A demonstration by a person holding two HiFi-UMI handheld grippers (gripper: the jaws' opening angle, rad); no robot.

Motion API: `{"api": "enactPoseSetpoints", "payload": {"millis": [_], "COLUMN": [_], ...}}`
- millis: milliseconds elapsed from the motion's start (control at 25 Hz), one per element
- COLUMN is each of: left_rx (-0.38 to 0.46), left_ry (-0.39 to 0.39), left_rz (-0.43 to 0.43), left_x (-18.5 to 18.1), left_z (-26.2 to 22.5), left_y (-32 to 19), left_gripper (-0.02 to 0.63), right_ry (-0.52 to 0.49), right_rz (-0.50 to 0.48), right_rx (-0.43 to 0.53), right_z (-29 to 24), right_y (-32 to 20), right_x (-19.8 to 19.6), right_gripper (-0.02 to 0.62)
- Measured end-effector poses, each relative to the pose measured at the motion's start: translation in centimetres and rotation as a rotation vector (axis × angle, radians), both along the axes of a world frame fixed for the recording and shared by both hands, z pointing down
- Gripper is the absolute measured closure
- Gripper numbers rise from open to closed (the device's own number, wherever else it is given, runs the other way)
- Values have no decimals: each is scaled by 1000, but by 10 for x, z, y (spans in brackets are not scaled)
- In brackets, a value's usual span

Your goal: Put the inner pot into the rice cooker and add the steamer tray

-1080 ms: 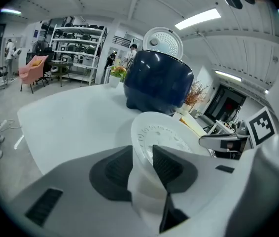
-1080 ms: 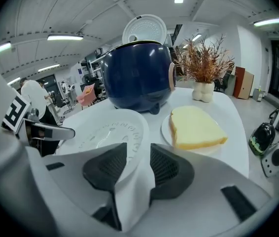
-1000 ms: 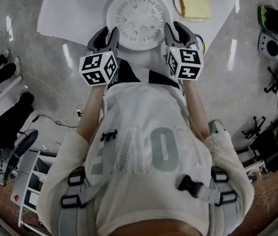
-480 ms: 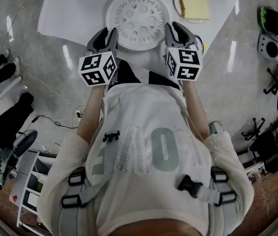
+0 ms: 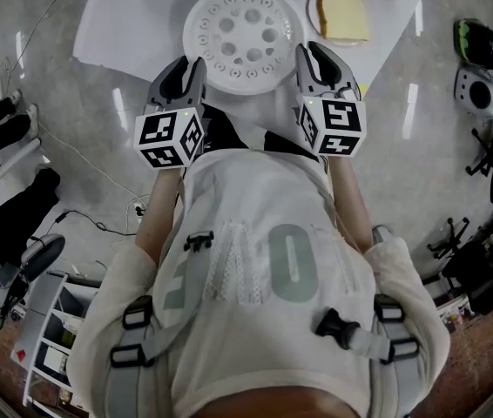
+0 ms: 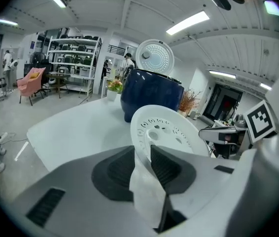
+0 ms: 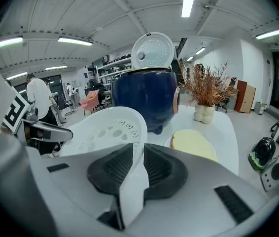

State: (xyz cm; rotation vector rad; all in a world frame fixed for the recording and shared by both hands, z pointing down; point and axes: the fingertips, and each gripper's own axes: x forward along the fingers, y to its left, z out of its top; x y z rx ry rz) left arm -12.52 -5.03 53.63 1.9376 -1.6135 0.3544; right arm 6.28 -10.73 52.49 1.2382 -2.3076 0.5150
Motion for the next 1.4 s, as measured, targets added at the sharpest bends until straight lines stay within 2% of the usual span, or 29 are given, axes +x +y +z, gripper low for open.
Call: {"api": "enactPoseSetpoints", "payload": {"millis": [440, 800, 1040, 1400], "left_rx": [167, 321, 457, 642], "left_ry": [-34, -55, -86, -127], "left_rz": [-49, -86, -67, -22], "left_x": [-21, -45, -43, -26], "left_z": [-67, -126, -179, -272], "left_y": [1, -17, -55, -129], "left_gripper": [499, 500, 503, 509], "right_ry": [-69, -114, -142, -172], "right_rz": [-37, -68, -39, 63], "right_rx": [169, 358, 478, 636], "right_z": [-73, -141, -188, -266], "right_y": [-3, -24, -55, -110], "right_x": [-21, -46, -42, -20], "right_gripper": [525, 527, 527, 526]}}
